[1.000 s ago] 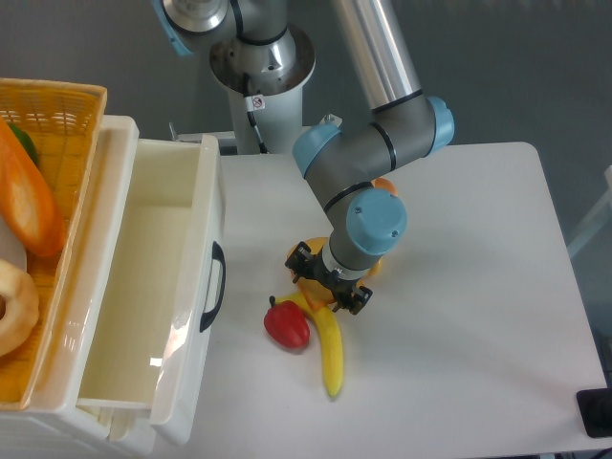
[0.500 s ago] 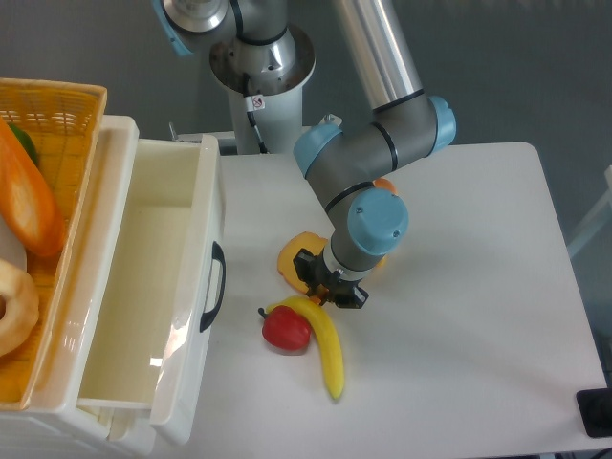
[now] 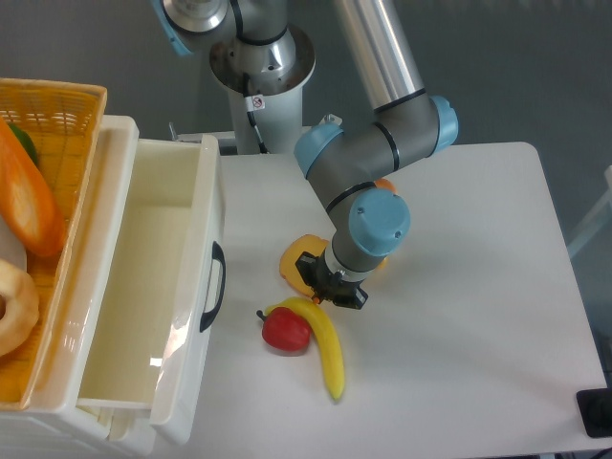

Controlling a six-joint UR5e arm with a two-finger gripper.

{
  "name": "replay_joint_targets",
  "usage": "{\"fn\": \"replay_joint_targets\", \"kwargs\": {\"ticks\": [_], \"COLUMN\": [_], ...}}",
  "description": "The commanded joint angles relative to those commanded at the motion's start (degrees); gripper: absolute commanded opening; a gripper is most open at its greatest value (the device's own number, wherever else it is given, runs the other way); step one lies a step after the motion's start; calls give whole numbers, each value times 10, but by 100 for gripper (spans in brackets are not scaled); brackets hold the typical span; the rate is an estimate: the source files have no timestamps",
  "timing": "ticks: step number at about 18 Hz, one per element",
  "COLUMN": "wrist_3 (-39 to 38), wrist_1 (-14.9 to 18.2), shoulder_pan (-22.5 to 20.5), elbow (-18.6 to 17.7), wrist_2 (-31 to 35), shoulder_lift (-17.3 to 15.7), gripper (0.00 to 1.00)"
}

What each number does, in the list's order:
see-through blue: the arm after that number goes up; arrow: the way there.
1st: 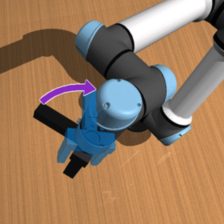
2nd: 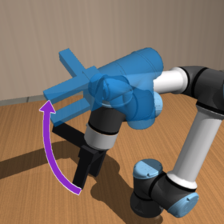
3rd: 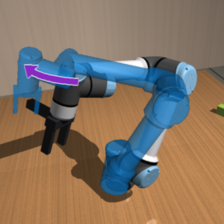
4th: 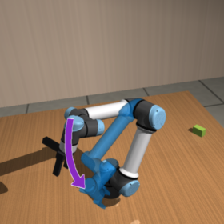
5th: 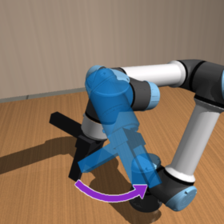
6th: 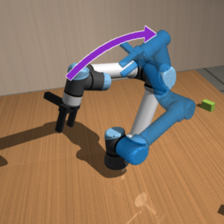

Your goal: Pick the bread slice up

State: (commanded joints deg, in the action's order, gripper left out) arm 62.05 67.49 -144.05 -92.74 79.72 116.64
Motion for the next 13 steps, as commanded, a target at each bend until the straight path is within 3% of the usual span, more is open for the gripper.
{"fn": "replay_joint_targets", "kwargs": {"ticks": [4,9,13], "wrist_3": [4,46,84], "wrist_1": [34,38,62], "shoulder_pan": [-1,-1,-1], "elbow": [37,59,77], "wrist_2": [0,0,-2], "shoulder_lift": [-15,-46,-72], "gripper": [0,0,0]}}
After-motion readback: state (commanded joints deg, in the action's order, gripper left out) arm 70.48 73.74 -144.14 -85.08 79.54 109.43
